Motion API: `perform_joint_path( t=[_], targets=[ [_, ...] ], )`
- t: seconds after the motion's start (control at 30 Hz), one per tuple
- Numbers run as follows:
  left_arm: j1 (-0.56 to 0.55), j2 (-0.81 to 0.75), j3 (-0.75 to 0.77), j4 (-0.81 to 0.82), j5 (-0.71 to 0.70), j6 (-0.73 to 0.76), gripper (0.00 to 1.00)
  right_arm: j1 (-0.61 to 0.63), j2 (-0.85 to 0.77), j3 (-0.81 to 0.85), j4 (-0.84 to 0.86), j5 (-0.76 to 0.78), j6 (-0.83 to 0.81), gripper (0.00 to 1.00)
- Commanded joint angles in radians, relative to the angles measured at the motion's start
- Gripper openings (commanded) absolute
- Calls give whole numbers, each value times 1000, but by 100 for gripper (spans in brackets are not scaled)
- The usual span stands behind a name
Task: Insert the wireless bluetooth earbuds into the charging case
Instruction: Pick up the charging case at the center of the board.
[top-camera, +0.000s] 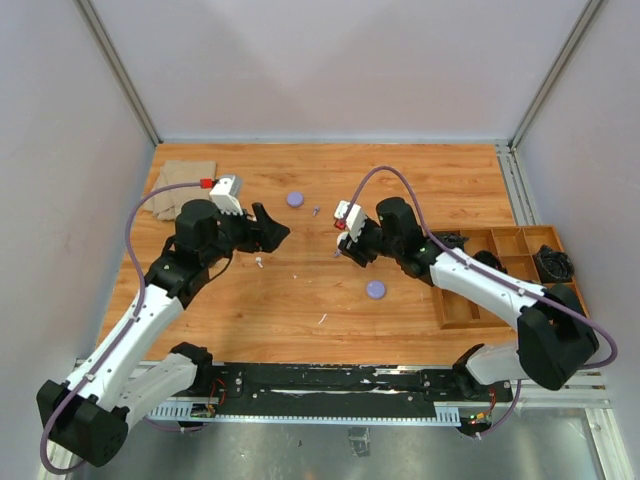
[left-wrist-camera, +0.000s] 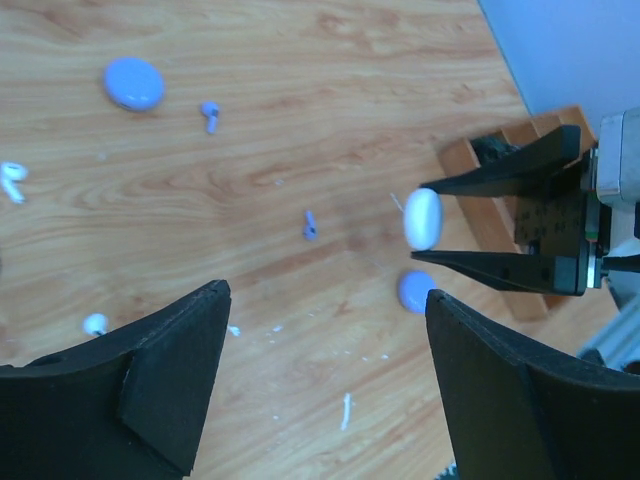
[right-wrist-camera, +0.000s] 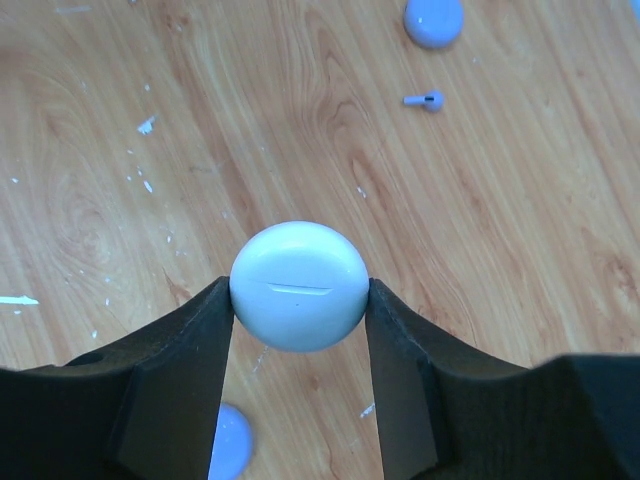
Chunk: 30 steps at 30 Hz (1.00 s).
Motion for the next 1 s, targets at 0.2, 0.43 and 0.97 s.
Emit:
perform_joint_path(
  t=[0.2, 0.43, 0.97],
  targets=[
    [-146, 29, -60, 186, 54, -172, 83, 97, -163, -145, 286, 72, 83, 44],
    [-230, 80, -89, 305, 36, -219, 80, 142, -202, -216, 413, 89, 105, 44],
    [-288, 198, -93, 426, 19, -223, 61, 185, -220, -247, 518, 53, 113, 43]
  ],
)
